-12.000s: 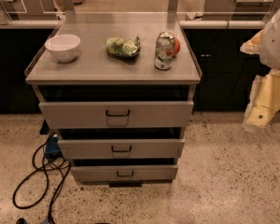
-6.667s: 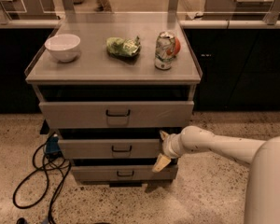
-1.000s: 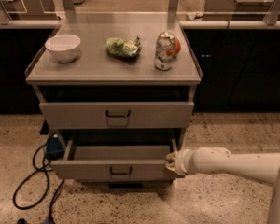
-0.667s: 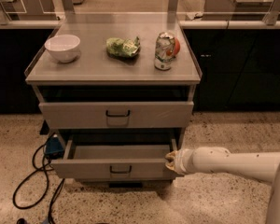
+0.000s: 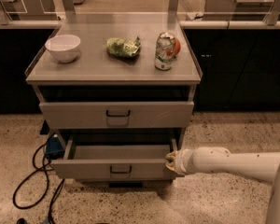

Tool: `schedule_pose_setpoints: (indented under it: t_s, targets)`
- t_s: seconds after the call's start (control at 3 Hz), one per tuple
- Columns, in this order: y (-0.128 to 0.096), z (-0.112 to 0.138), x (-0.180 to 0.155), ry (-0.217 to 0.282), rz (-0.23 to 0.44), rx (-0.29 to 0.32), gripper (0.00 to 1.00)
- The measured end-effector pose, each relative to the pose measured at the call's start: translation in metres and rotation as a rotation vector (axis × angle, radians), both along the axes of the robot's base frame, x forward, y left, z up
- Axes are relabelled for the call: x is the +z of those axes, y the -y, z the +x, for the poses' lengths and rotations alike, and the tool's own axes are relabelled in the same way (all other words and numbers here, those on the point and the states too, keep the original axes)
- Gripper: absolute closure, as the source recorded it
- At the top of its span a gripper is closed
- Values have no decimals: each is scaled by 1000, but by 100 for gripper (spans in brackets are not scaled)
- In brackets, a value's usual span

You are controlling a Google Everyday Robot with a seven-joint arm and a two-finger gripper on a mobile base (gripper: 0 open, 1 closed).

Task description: Open middle drawer

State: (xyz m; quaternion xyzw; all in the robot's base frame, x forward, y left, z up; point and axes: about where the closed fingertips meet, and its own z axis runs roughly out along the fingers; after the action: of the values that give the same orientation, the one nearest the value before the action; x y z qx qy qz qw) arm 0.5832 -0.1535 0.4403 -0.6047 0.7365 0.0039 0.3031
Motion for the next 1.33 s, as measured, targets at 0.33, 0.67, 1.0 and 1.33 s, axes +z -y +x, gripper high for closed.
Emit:
schedule_pose_setpoints:
  t_s: [0.33, 0.67, 1.0, 1.33]
  targets:
    - [0, 0, 0, 0, 0, 0, 14]
    - [0, 0, 0, 0, 0, 0, 0]
    - [-2, 0, -3, -2, -5, 4, 0]
    - [-2, 0, -3, -2, -5, 4, 0]
